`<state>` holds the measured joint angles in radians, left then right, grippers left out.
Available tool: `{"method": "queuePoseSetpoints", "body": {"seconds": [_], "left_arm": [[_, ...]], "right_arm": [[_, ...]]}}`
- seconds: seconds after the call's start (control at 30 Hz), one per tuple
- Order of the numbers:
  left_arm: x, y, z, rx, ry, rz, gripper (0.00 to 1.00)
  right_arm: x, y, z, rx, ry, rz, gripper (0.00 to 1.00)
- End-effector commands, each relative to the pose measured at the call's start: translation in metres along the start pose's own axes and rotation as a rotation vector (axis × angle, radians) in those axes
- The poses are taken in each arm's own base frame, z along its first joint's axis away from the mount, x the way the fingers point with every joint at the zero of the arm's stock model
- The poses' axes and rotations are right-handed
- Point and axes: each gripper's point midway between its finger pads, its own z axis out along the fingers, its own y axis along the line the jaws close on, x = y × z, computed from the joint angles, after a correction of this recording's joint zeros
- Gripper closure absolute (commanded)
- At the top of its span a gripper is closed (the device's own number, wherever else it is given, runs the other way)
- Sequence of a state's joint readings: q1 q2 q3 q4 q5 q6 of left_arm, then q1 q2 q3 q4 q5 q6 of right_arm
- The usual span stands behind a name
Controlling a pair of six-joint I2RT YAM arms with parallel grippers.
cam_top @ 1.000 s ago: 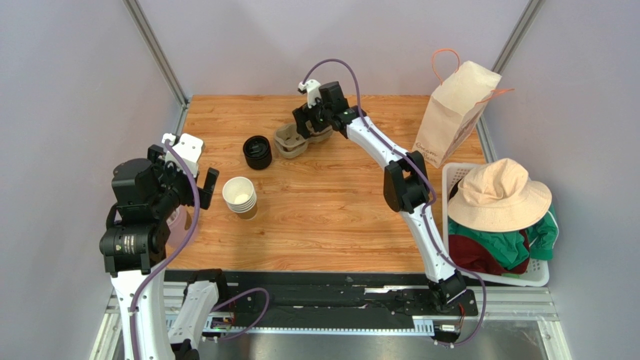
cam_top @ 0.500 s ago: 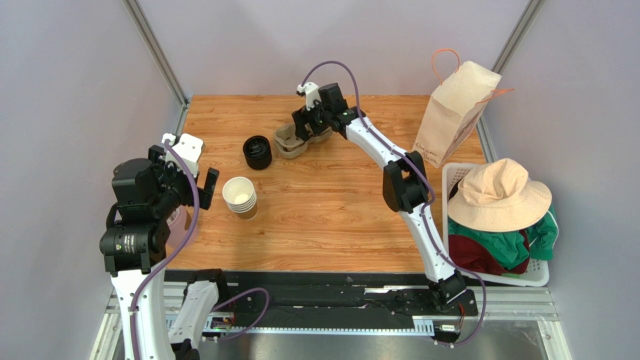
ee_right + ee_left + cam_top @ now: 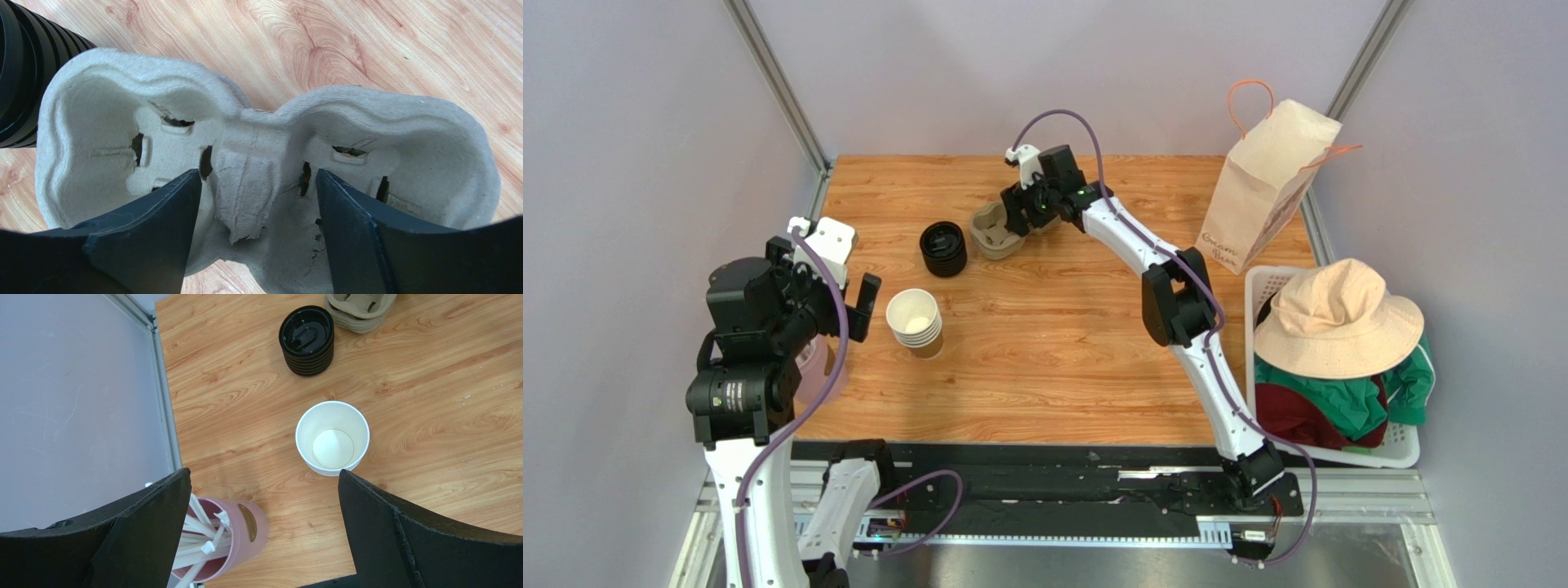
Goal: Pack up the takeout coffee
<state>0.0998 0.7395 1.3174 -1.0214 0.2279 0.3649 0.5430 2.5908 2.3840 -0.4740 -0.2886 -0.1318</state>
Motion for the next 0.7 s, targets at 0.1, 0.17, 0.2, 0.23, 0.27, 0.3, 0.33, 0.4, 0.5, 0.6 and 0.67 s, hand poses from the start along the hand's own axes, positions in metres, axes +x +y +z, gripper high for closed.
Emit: {"method": "queuePoseSetpoints", "body": {"seconds": [0.1, 0.17, 0.2, 0.23, 0.27, 0.3, 0.33, 0.4, 0.5, 0.6, 0.67], "left_arm": [[-0.002, -0.001, 0.006, 0.018, -0.005, -0.023, 0.02], [-0.002, -0.002, 0.006, 0.017, -0.007, -0.023, 0.02], [-0.002, -0.002, 0.006, 0.017, -0.007, -0.023, 0.02], [0.0, -0.002, 0.008, 0.019, -0.002, -0.024, 0.02], [0.0, -0.002, 0.008, 0.017, -0.003, -0.024, 0.02], [0.0, -0.002, 0.008, 0.018, -0.004, -0.025, 0.02], [0.0, -0.002, 0.008, 0.019, -0.006, -0.021, 0.02], [0.001, -0.002, 0.008, 0.019, -0.001, -0.026, 0.02], [0.002, -0.004, 0.009, 0.024, -0.003, -0.026, 0.02], [0.003, -0.004, 0.009, 0.023, -0.004, -0.027, 0.02], [0.004, -0.004, 0.009, 0.022, -0.004, -0.027, 0.02]], "right_arm": [[-0.033, 0.004, -0.006, 0.015, -0.087, -0.029, 0.43], [-0.039, 0.003, -0.01, 0.024, -0.101, -0.036, 0.47], [-0.039, 0.003, -0.01, 0.029, -0.1, -0.036, 0.48], [-0.044, 0.003, -0.013, 0.031, -0.11, -0.04, 0.49], [-0.046, 0.002, -0.014, 0.036, -0.113, -0.044, 0.49], [-0.048, 0.001, -0.016, 0.044, -0.117, -0.045, 0.49], [-0.052, 0.001, -0.02, 0.05, -0.122, -0.049, 0.5], [-0.059, 0.001, -0.025, 0.058, -0.135, -0.062, 0.51], [-0.074, 0.0, -0.038, 0.075, -0.164, -0.077, 0.52], [-0.082, -0.001, -0.045, 0.088, -0.18, -0.082, 0.51], [-0.084, -0.001, -0.048, 0.09, -0.181, -0.084, 0.51]]}}
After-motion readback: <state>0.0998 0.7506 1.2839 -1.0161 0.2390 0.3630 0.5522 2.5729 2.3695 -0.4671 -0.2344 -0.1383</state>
